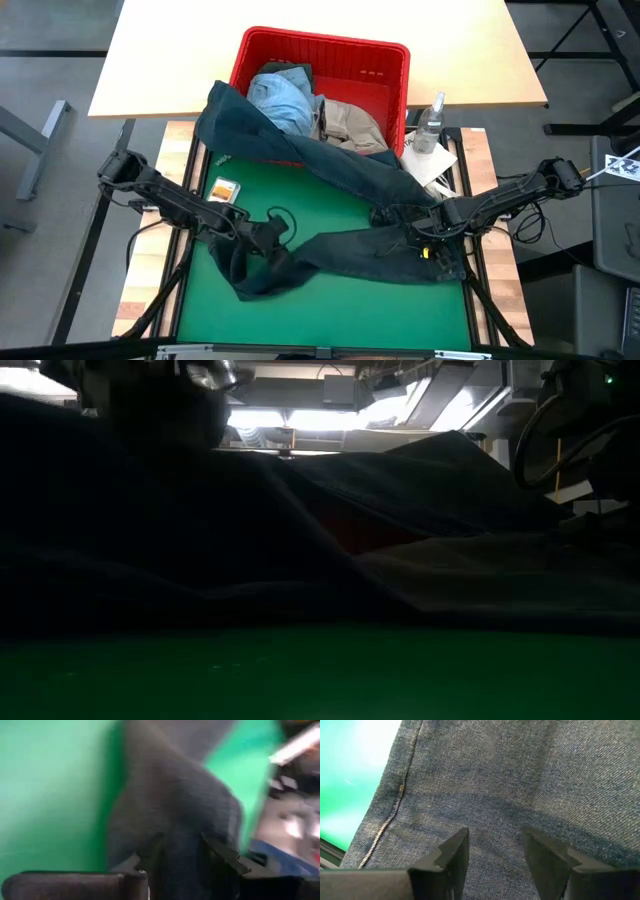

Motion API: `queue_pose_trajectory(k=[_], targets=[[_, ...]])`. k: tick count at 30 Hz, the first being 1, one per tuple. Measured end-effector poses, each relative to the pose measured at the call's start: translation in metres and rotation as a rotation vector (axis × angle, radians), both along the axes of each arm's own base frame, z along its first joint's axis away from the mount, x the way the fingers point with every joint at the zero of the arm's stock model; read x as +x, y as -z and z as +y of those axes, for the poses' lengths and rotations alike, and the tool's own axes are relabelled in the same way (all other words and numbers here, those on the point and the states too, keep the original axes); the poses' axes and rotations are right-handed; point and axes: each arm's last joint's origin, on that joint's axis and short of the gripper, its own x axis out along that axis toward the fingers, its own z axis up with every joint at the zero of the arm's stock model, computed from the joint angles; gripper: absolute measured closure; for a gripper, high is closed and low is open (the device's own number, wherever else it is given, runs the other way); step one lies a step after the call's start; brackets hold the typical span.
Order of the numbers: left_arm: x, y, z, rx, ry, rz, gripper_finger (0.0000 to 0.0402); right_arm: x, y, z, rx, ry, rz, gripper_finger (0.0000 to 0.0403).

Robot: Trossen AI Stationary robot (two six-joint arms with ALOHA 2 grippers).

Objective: Fold laundry
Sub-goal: Fold the dark blue jeans

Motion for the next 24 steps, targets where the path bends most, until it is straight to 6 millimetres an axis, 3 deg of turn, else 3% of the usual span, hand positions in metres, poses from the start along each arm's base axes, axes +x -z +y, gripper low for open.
queue_pose_trajectory(k=[4, 14, 18, 24], targets=[[0.003, -0.01, -0.015, -0.049, 0.145, -0.132, 0.0287, 0.0, 0.0, 0.0, 0.0, 0.0, 0.0, 0.0217], [-0.009, -0.005, -0.051, -0.065, 0.206, -0.126, 0.0287, 0.0, 0.0, 0.0, 0.0, 0.0, 0.001, 0.0217], [-0.007, -0.008, -0.047, -0.061, 0.177, -0.146, 0.0287, 0.0, 0.0, 0.0, -0.001, -0.001, 0.001, 0.0217], [-0.002, -0.021, -0.026, -0.069, 0.138, -0.193, 0.0287, 0.0, 0.0, 0.0, -0.001, -0.002, 0.001, 0.0217]])
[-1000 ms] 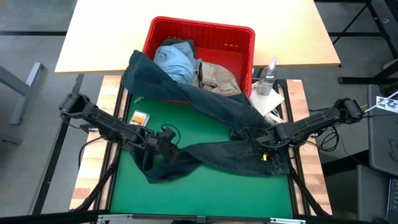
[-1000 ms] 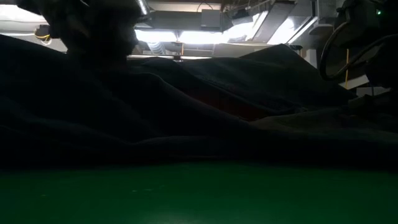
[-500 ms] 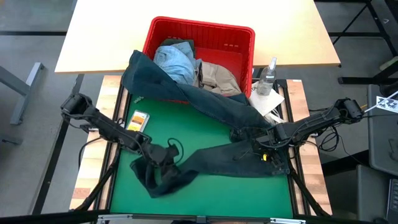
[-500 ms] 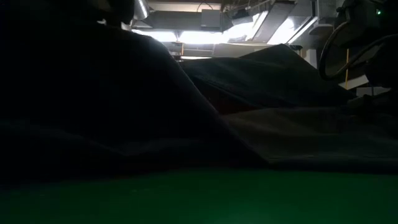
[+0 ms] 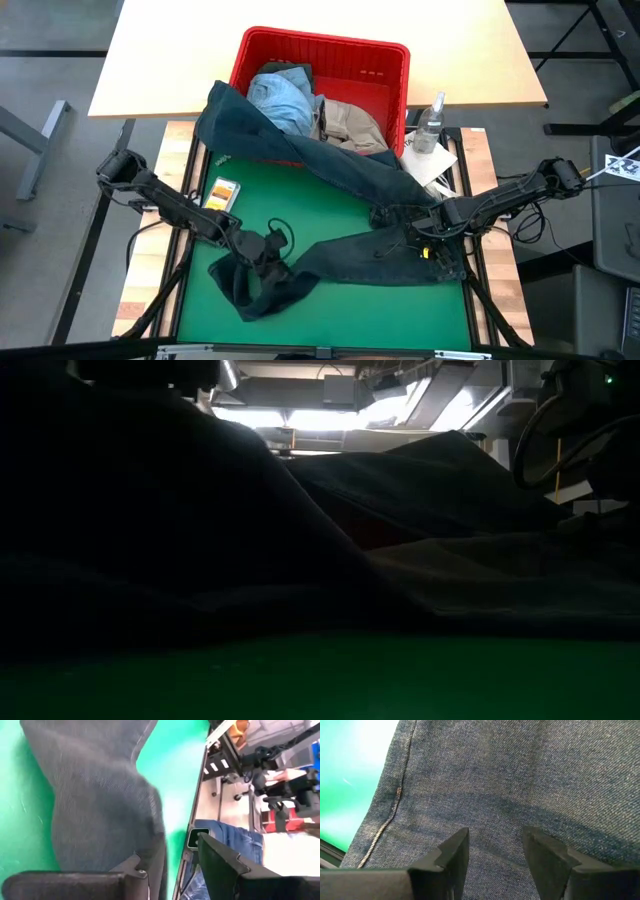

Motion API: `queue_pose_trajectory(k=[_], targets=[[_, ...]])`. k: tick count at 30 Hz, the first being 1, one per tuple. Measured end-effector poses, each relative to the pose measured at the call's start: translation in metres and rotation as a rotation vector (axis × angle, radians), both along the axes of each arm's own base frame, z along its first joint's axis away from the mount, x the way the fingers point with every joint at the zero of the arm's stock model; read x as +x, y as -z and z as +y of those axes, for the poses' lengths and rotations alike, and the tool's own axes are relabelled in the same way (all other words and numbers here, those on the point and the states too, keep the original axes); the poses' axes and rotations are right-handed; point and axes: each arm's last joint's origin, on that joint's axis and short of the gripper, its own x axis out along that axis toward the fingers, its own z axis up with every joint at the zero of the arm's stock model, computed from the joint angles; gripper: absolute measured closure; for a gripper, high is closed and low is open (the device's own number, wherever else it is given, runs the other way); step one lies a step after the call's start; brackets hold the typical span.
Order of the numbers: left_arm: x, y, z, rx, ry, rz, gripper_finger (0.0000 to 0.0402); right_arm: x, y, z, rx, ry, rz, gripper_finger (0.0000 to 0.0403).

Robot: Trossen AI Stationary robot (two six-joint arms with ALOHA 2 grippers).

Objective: Fold laundry
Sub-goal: Fold the dark blue jeans

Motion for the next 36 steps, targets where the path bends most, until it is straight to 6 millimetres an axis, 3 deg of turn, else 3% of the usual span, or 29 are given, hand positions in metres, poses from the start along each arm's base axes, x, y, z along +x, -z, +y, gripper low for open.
queue_pose_trajectory(k=[6, 13, 17, 36], targets=[[-0.009, -0.016, 0.033, 0.012, 0.028, 0.023, 0.0287, 0.0, 0.0, 0.0, -0.001, -0.015, -0.005, 0.0217], [-0.049, -0.024, 0.067, 0.068, -0.063, 0.263, 0.0287, 0.0, 0.0, 0.0, -0.003, -0.029, -0.009, 0.0217], [-0.061, -0.027, 0.07, 0.087, -0.077, 0.307, 0.0287, 0.0, 0.0, 0.0, -0.004, -0.029, -0.01, 0.0217], [-0.063, -0.028, 0.061, 0.131, -0.18, 0.28, 0.0287, 0.0, 0.0, 0.0, -0.017, -0.028, -0.014, 0.0217]])
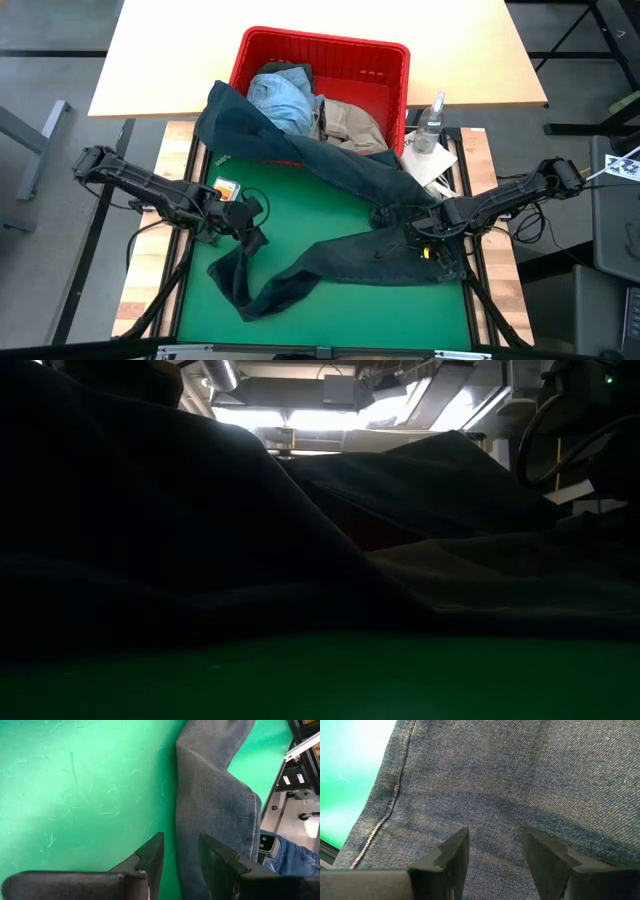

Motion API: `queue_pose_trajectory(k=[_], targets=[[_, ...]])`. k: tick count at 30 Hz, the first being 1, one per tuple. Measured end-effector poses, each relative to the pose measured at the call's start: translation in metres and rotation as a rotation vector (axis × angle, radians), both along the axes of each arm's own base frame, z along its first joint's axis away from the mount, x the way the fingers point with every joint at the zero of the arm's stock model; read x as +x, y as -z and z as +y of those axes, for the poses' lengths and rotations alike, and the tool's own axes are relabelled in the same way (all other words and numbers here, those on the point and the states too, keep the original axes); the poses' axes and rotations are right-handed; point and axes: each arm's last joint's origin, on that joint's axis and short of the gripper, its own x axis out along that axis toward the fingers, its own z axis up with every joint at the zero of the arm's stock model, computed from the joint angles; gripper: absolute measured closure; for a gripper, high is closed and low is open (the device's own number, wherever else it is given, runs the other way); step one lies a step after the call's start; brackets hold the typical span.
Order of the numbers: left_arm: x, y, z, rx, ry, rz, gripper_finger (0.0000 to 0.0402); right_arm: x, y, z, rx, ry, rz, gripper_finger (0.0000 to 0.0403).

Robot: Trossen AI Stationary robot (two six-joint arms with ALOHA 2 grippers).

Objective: Fold laundry
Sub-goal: Fold the dark blue jeans

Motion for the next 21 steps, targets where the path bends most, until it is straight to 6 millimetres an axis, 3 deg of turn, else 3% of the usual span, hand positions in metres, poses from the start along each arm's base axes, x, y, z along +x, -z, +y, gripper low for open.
queue_pose_trajectory(k=[16, 21], targets=[[0.0006, -0.0002, 0.0013, 0.022, -0.023, -0.009, 0.0287, 0.0029, -0.0003, 0.0004, 0.004, 0.0, -0.031, 0.0217], [-0.006, 0.005, 0.0021, -0.081, -0.119, 0.104, 0.0287, 0.0029, -0.0003, 0.0004, 0.004, 0.0, -0.031, 0.0217]])
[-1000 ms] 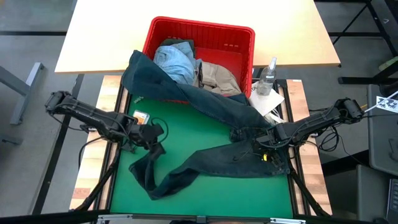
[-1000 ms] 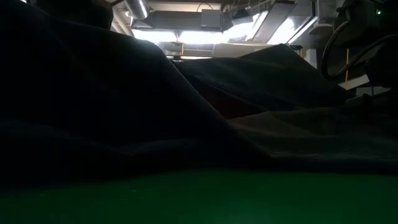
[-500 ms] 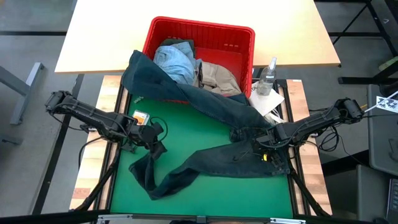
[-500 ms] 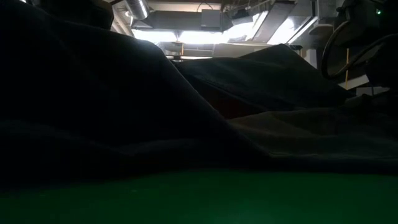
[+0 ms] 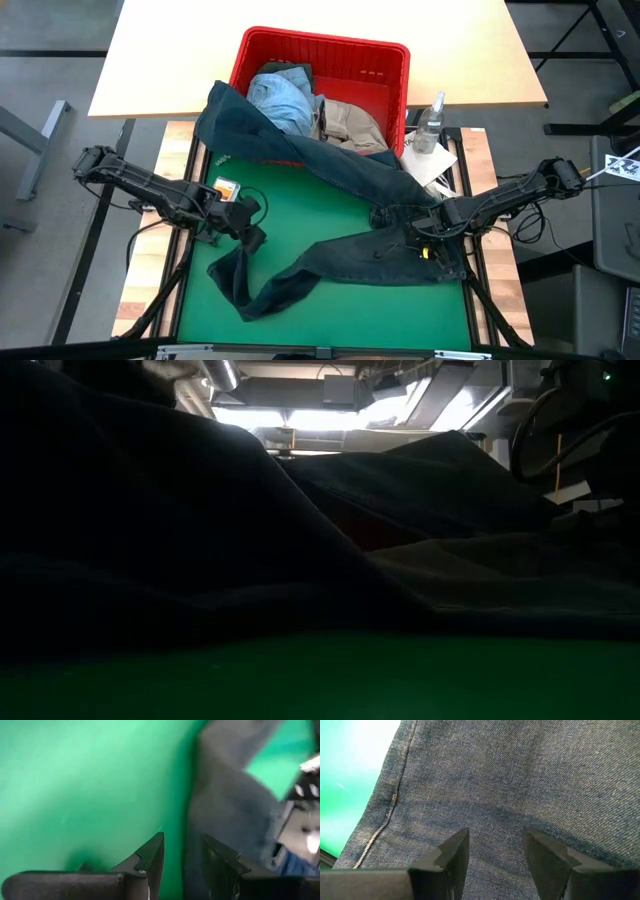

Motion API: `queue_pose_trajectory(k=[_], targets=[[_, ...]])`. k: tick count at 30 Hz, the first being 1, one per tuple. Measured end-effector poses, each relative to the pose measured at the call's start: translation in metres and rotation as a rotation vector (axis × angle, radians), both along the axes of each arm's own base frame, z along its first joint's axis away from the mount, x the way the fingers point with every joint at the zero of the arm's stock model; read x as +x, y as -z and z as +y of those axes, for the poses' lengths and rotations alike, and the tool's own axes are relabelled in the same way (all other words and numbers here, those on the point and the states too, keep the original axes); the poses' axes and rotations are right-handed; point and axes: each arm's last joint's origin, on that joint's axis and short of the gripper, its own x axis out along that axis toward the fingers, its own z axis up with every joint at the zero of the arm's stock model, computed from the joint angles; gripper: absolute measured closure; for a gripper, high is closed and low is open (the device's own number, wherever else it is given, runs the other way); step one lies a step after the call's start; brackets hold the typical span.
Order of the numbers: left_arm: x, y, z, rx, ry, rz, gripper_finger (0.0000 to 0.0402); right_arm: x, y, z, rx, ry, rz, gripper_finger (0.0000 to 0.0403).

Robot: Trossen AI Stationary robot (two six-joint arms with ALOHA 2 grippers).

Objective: Fold laundry
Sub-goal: Fold the dark blue jeans

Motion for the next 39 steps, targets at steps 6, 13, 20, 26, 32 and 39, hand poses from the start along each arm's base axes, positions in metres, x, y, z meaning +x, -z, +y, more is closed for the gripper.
queue_pose_trajectory(k=[6, 13, 20, 26, 32, 39], targets=[[-0.013, 0.012, -0.003, -0.13, -0.217, 0.229, 0.0287, 0.0, 0.0, 0.0, -0.002, 0.0, -0.005, 0.0217], [-0.009, 0.027, -0.013, -0.197, -0.295, 0.38, 0.0287, 0.001, 0.0, 0.0, -0.007, 0.001, -0.011, 0.0217], [-0.001, 0.047, -0.019, -0.146, -0.321, 0.491, 0.0287, 0.001, 0.0, 0.0, -0.007, 0.001, -0.014, 0.0217], [0.005, 0.062, -0.021, -0.115, -0.332, 0.563, 0.0287, 0.001, 0.0, 0.0, -0.007, 0.001, -0.015, 0.0217], [0.01, 0.072, -0.023, -0.094, -0.324, 0.592, 0.0294, 0.001, 0.0, 0.0, -0.007, 0.001, -0.015, 0.0217], [0.02, 0.067, -0.023, -0.053, -0.253, 0.432, 0.039, 0.002, 0.0, 0.0, -0.006, 0.002, -0.02, 0.0217]])
